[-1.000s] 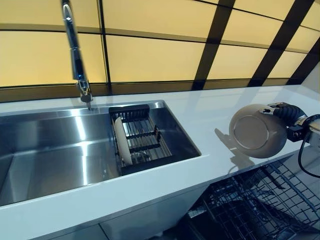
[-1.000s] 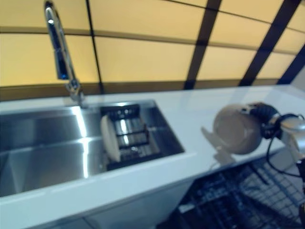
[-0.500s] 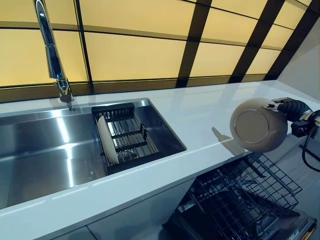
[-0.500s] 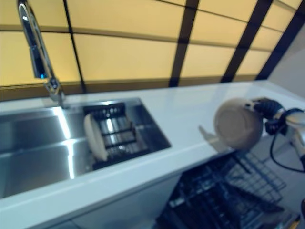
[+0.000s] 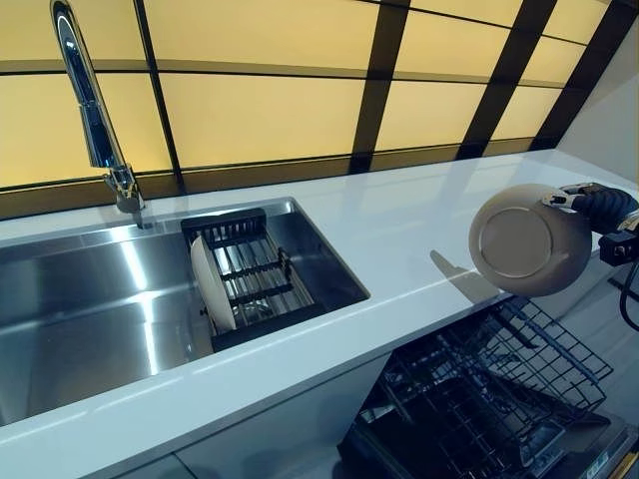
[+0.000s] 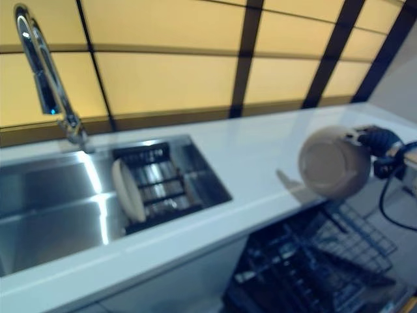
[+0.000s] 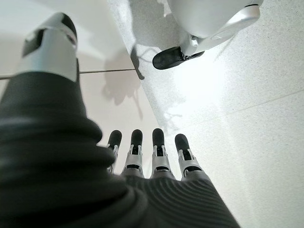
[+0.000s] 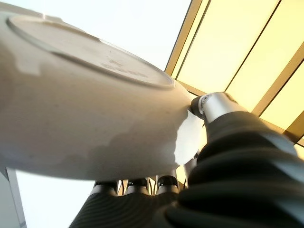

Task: Take plates into dishwasher

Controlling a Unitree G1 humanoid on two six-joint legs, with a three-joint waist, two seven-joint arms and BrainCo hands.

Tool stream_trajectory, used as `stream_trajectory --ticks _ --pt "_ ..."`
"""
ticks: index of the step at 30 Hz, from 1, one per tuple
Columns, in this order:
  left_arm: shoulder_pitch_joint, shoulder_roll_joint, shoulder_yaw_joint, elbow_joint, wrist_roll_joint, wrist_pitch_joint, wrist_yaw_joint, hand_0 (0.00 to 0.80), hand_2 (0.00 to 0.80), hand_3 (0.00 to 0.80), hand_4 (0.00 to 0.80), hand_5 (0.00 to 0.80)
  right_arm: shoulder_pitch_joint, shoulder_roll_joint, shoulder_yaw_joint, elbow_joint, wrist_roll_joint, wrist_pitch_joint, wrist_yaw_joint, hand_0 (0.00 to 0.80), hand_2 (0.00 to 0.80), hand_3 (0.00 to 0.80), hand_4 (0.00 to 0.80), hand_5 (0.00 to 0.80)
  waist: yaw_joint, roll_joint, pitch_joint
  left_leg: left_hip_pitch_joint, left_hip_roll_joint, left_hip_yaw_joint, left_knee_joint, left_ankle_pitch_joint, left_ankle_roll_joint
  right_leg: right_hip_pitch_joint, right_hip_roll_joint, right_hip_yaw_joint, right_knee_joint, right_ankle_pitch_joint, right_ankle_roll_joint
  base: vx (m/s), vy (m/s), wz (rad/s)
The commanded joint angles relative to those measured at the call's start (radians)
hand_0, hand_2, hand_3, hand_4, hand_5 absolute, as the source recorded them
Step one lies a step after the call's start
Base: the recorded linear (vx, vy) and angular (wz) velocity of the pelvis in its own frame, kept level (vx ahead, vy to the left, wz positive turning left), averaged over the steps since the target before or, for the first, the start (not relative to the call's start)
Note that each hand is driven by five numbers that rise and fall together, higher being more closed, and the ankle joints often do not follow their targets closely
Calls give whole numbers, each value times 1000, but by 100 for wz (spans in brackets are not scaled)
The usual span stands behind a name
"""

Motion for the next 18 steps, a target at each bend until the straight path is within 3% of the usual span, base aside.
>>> stream_trajectory --ticks 1,3,5,7,8,10,12,18 --pt "-15 16 -5 28 -34 -7 26 0 0 0 0 0 -24 -70 -31 -44 31 -53 -6 800 800 800 800 800 9 -25 -23 -120 36 8 -15 164 -51 33 41 -9 40 9 -1 -73 -56 10" --pt "-16 20 -1 27 -31 -3 19 0 0 0 0 0 -29 -81 -25 -57 50 -51 -19 800 800 800 800 800 14 -26 -12 -127 42 -8 40 179 -54 28 44 -10 41 10 -11 -153 -73 3" --pt "-27 22 1 30 -25 1 8 0 0 0 0 0 -47 -102 -10 -48 69 -54 -15 800 800 800 800 800 -3 -48 -7 -119 47 -22 233 118 -44 8 21 -26 58 18 -27 -203 -48 4" --pt "-31 16 10 38 -31 -9 9 0 0 0 0 0 -66 -125 11 -27 92 -69 2 800 800 800 800 800 -17 -71 -12 -109 28 -79 367 54 -30 -13 -6 -16 59 45 -28 -146 33 3" --pt "-38 17 13 42 -35 -7 9 0 0 0 0 0 -69 -128 7 -20 92 -72 12 800 800 800 800 800 -30 -73 -23 -72 11 -98 317 8 -15 -35 -17 -13 66 54 -18 -73 145 -13" --pt "-53 15 12 39 -42 8 13 0 0 0 0 0 -55 -123 -19 -13 85 -77 22 800 800 800 800 800 -51 -48 -39 30 -8 -136 143 -34 -15 -53 -16 -2 69 63 5 -50 177 -17" --pt "-66 13 -1 39 -31 11 14 0 0 0 0 0 4 -114 -75 -31 73 -77 -3 800 800 800 800 800 -63 -32 -45 78 -22 -132 40 -47 -11 -63 -23 -7 72 72 24 -65 96 23" --pt "-68 20 -27 53 -43 5 18 0 0 0 0 0 56 -98 -114 -31 49 -72 3 800 800 800 800 800 -66 -20 -62 86 -45 -137 -18 -50 4 -70 -26 -5 59 77 32 -27 40 15"
